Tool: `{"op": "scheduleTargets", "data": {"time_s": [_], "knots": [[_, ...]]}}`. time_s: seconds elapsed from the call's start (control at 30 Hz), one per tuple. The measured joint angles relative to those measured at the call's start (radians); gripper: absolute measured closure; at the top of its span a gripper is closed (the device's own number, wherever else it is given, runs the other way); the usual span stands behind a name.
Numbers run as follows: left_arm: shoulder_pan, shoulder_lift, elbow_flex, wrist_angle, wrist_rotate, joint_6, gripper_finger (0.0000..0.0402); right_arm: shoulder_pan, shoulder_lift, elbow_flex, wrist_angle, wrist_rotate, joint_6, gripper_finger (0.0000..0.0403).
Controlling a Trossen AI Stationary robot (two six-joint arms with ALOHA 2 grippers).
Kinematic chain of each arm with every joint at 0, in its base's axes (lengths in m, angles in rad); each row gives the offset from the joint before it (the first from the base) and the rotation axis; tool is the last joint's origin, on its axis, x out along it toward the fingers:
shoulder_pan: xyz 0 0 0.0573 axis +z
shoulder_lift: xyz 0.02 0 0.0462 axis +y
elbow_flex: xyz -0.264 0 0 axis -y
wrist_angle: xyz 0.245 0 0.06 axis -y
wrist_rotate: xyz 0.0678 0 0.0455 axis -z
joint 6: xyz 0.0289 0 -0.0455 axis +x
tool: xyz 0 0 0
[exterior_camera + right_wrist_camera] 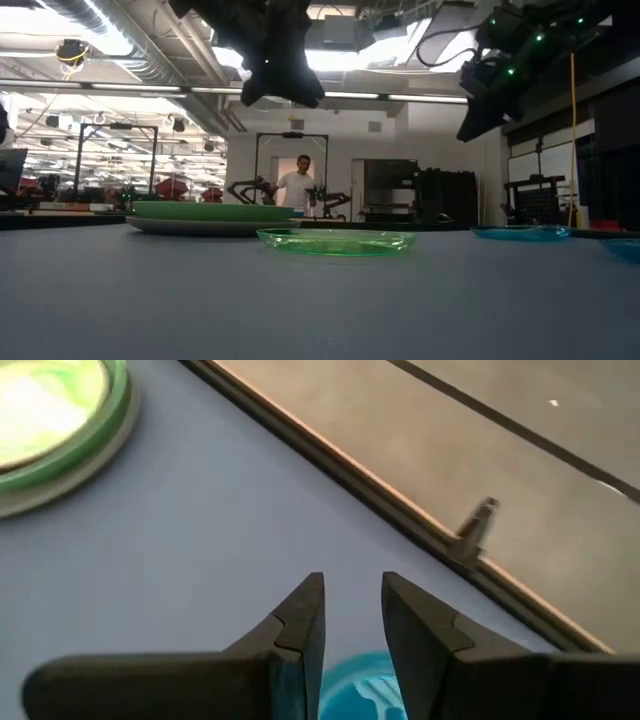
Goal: Stack plastic plates
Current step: Stack the top blue plate on top of the light green plate
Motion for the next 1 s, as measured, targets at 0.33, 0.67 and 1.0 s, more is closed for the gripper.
{"op": "scheduleTargets", "data": {"time_s": [0.33,0.67,1.0], "knots": [[-0.026,0.0,0.0,0.0,-0.017,0.006,0.0318,-0.194,0.038,0.0,-0.008,-0.168,-0.202,0.031],[-0.026,0.0,0.0,0.0,-0.038,0.007,0.0318,-0.232,0.241,0.0,-0.007,-0.188,-0.416,0.031],[-0.026,0.0,0.0,0.0,-0.038,0.008,0.0318,-0.232,0.427,0.0,-0.002,-0.038,-0.629,0.031]]}}
